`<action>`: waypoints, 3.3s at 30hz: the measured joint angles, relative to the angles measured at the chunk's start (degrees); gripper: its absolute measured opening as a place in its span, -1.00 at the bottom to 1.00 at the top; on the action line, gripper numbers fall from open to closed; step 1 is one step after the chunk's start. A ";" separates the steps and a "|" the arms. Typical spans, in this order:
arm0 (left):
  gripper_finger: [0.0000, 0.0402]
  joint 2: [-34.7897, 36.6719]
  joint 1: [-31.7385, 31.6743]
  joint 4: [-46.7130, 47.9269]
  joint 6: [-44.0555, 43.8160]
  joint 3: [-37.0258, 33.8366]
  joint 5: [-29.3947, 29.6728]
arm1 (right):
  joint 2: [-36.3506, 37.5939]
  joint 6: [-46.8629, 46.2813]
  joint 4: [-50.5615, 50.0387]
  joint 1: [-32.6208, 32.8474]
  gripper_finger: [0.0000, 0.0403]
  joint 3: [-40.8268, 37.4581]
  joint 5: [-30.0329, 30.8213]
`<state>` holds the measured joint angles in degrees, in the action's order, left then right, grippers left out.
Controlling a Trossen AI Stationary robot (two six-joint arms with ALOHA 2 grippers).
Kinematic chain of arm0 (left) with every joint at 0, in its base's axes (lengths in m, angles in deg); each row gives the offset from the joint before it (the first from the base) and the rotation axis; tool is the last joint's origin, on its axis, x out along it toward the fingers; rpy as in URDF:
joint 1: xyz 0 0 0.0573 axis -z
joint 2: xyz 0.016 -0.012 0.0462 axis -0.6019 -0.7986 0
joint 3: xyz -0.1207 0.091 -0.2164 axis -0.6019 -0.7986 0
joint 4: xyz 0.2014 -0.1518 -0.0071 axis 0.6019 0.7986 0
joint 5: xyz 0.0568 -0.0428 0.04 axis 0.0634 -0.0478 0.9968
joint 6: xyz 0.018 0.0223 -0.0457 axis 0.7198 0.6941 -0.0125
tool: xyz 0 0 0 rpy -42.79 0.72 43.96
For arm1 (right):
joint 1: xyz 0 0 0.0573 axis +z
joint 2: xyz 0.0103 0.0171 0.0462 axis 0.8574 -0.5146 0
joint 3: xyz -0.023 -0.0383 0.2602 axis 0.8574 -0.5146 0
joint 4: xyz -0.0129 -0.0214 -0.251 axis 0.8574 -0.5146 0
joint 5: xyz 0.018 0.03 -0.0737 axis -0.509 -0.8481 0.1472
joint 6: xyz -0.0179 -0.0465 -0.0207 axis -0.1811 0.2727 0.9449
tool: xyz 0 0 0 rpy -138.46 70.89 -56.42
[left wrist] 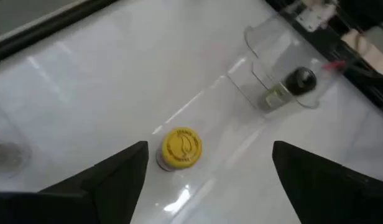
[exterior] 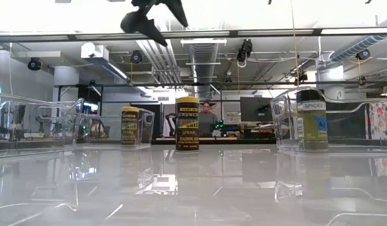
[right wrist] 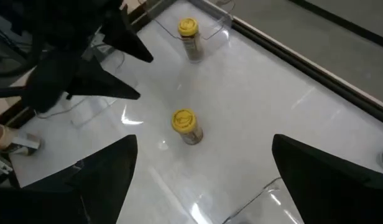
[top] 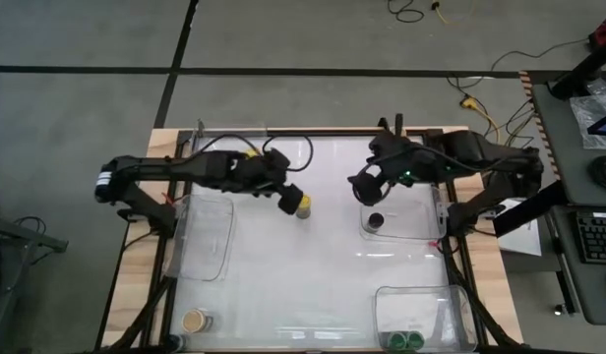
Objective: Sort spices by type
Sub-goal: Put the yellow seasoning bottle into the top transparent bin
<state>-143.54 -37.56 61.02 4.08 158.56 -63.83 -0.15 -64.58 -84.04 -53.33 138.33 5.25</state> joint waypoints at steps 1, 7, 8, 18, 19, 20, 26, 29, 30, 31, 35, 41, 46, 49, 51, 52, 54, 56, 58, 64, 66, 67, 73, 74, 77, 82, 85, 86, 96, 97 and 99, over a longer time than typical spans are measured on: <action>0.64 -1.32 -0.02 1.96 -0.55 2.07 0.94 | 0.17 0.31 -0.29 -0.01 0.81 0.00 -0.02; 0.64 -9.58 -0.35 15.10 -5.33 11.76 3.95 | 0.25 4.31 -6.14 -0.06 0.81 -0.03 -0.24; 0.64 -11.07 -0.35 16.65 -6.24 12.94 3.81 | 0.25 4.50 -7.36 -0.07 0.81 -0.04 0.08; 0.64 -20.04 -1.54 20.60 -6.61 20.28 -0.58 | 0.65 5.18 -11.53 -2.10 0.81 -0.07 0.54; 0.64 -20.65 -1.77 21.00 -7.05 20.27 -1.76 | 0.68 5.23 -11.70 -3.01 0.81 -0.07 0.57; 0.65 -21.20 -1.86 20.97 -7.29 20.18 -2.65 | 0.71 5.44 -11.89 -4.06 0.81 -0.07 0.56; 0.69 -24.14 -1.83 20.44 -8.24 20.06 -1.64 | 1.14 13.01 -12.43 -10.87 0.81 -0.07 -0.69; 0.69 -25.12 -1.90 19.63 -11.12 20.67 -1.58 | 1.36 19.63 -12.41 -14.02 0.81 -0.06 -4.19; 0.69 -25.60 -1.88 19.29 -12.10 21.09 -1.49 | 1.36 21.90 -12.39 -14.87 0.81 -0.05 -4.81; 0.69 -25.91 -1.84 19.22 -13.00 21.26 -1.53 | 1.36 23.48 -12.37 -15.53 0.81 -0.06 -4.90; 0.69 -26.89 -1.75 19.37 -14.48 21.48 -1.74 | 1.63 28.23 -12.71 -16.64 0.81 -0.05 -4.92; 0.69 -26.79 -1.92 20.20 -19.20 20.29 -4.13 | 2.50 31.81 -13.53 -16.62 0.81 -0.06 -5.03; 0.69 -26.79 -1.90 20.07 -23.15 19.01 -4.07 | 3.23 33.06 -13.53 -16.62 0.81 -0.05 -5.01; 0.69 -26.79 -1.90 19.15 -24.76 18.43 -3.92 | 3.46 34.20 -13.53 -16.62 0.81 -0.07 -4.99; 0.69 -26.76 -1.90 17.88 -25.47 17.61 -3.14 | 3.48 34.85 -13.47 -16.62 0.81 -0.07 -4.99; 0.69 -26.78 -1.92 17.10 -25.51 17.16 -3.15 | 3.48 34.94 -13.47 -16.62 0.81 -0.07 -4.99; 0.69 -26.79 -1.97 15.00 -25.89 16.27 -3.13 | 3.48 34.90 -13.46 -16.62 0.81 -0.05 -4.99; 0.69 -26.79 -1.97 13.86 -26.12 15.42 -3.12 | 3.48 34.61 -13.47 -16.62 0.81 -0.07 -4.98; 0.69 -26.79 -1.97 12.85 -26.61 14.27 -2.45 | 3.48 34.49 -13.47 -16.62 0.81 -0.07 -4.97; 0.69 -26.79 -1.91 12.35 -29.54 12.24 -1.64 | 3.48 32.98 -14.33 -16.62 0.81 -0.06 -4.97; 0.69 -26.79 -1.89 12.12 -29.56 12.20 -1.64 | 3.48 32.34 -14.62 -16.62 0.81 -0.07 -4.97; 0.69 -26.79 -1.88 11.78 -29.56 12.20 -1.63 | 3.48 32.25 -14.75 -16.62 0.81 -0.07 -4.97; 0.69 -26.76 -1.88 10.67 -32.82 11.56 -1.95 | 3.48 31.46 -14.89 -16.62 0.81 -0.06 -4.97; 0.69 -26.76 -1.84 10.45 -33.04 11.15 -2.14 | 3.48 31.42 -14.93 -16.62 0.81 -0.07 -4.97; 0.69 -26.79 -1.73 9.65 -33.53 10.47 -2.38 | 3.48 31.21 -14.93 -16.62 0.81 -0.05 -4.97; 0.66 -26.74 -1.68 5.44 -33.87 7.85 -2.59 | 3.48 30.83 -14.93 -16.62 0.81 -0.07 -4.97; 0.56 -26.74 -1.68 3.69 -33.91 6.76 -2.75 | 3.48 30.81 -14.93 -16.62 0.81 -0.07 -4.97; 0.52 -26.74 -1.68 3.73 -33.93 6.70 -2.73 | 3.48 30.81 -14.93 -16.62 0.81 -0.06 -4.97; 0.20 -26.74 -1.68 4.06 -33.49 6.91 -1.57 | 3.48 30.81 -14.82 -16.62 0.81 -0.07 -4.97; 0.17 -26.74 -1.71 4.18 -33.10 6.91 -1.57 | 3.48 30.81 -14.80 -16.62 0.81 -0.07 -4.97; 0.12 -26.74 -1.78 4.25 -32.07 6.95 -1.59 | 3.48 30.83 -14.78 -16.62 0.81 -0.06 -4.97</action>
<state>-170.28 -39.34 65.27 -27.99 165.50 -65.43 3.33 -33.74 -98.82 -69.95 138.27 0.28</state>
